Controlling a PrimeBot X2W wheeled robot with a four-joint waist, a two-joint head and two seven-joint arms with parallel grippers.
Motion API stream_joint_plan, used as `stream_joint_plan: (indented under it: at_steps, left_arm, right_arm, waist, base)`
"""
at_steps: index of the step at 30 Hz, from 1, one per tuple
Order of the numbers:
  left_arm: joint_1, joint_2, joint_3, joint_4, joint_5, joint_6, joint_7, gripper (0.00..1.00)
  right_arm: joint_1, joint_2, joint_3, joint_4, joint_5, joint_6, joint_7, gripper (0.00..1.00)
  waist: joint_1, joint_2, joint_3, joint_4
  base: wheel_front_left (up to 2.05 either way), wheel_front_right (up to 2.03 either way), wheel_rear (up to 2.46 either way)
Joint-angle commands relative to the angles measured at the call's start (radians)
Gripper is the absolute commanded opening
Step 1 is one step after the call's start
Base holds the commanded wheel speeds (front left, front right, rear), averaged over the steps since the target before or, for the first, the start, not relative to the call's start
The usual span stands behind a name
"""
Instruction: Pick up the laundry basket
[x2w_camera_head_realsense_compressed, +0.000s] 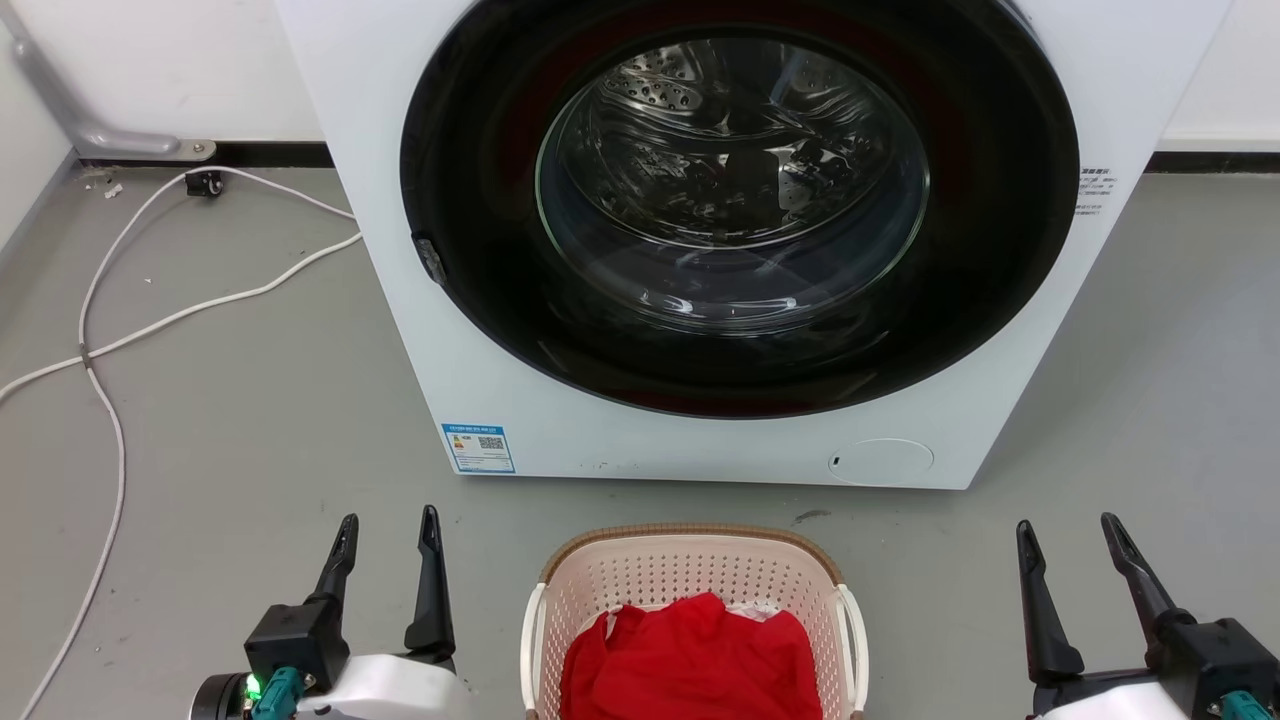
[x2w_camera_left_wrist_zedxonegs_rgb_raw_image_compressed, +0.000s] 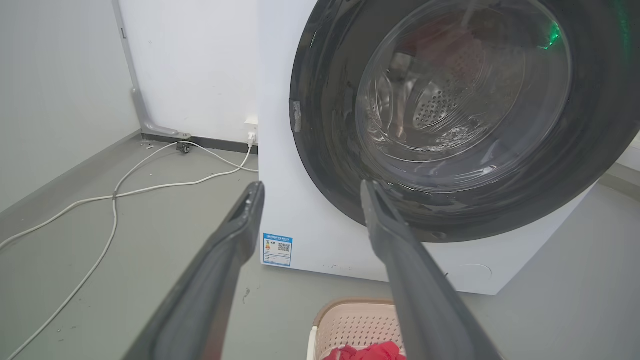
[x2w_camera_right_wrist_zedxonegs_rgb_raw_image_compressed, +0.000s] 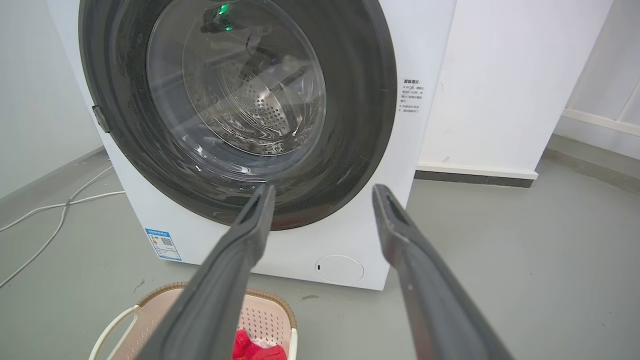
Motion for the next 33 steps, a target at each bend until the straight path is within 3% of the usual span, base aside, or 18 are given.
stream_joint_plan:
  at_steps: [1, 22, 33]
  left_arm:
    - [0.008, 0.0, 0.0, -0.004, 0.02, 0.005, -0.006, 1.0]
    - [0.029, -0.002, 0.0, -0.005, 0.17, 0.023, -0.045, 1.0]
    - [0.031, -0.002, 0.004, -0.003, 0.16, 0.026, -0.045, 1.0]
  right_arm:
    - [0.011, 0.001, 0.0, -0.01, -0.018, 0.0, -0.01, 1.0]
    - [0.037, 0.002, -0.012, -0.025, -0.153, 0.0, -0.047, 1.0]
    - [0.036, 0.002, -0.016, -0.015, -0.14, 0.0, -0.045, 1.0]
  waist:
    - [0.0, -0.0001, -0.001, 0.0]
    - [0.0, -0.0001, 0.0, -0.002]
    - [0.0, -0.0001, -0.001, -0.002]
  base:
    - [0.0, 0.0, 0.0]
    - [0.0, 0.0, 0.0]
    - [0.0, 0.0, 0.0]
